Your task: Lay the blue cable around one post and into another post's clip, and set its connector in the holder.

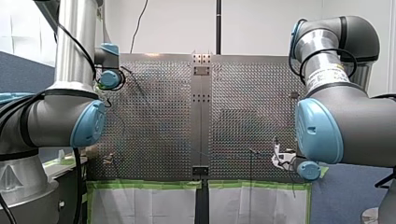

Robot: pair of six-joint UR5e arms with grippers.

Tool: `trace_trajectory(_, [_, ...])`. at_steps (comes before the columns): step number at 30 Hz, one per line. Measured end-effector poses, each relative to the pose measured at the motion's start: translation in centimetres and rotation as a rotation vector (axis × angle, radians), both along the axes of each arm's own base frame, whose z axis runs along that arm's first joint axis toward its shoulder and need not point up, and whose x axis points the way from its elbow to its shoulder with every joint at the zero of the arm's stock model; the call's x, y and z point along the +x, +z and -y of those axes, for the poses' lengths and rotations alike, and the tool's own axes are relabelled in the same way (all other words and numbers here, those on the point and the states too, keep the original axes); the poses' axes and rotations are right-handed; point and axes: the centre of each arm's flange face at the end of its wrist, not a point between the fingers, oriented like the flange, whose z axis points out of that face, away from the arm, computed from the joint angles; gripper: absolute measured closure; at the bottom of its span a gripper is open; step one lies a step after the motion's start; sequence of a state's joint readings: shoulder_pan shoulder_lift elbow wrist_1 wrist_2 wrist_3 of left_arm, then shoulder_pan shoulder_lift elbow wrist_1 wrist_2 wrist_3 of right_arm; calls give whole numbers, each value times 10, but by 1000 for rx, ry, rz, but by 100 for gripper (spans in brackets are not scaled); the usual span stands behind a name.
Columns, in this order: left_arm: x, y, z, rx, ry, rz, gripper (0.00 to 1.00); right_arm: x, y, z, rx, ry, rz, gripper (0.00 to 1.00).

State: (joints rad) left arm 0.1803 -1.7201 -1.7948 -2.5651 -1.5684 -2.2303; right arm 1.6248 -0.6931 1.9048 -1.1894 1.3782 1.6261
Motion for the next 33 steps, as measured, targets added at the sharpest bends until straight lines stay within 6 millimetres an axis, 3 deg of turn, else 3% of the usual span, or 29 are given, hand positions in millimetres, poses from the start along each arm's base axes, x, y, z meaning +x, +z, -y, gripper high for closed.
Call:
trace_trajectory(14, [-1,-1,0,-10,2,-5,0,11,-12,-5,15,143,8,100])
trace_trajectory(26, [-2,-4,3,-130,-43,-10,0,21,-15,-9,28,267,1,100])
trace_trajectory(33, [-10,-18,-1,-222,-34,-53,0,28,-16,-13,31,335,3,100])
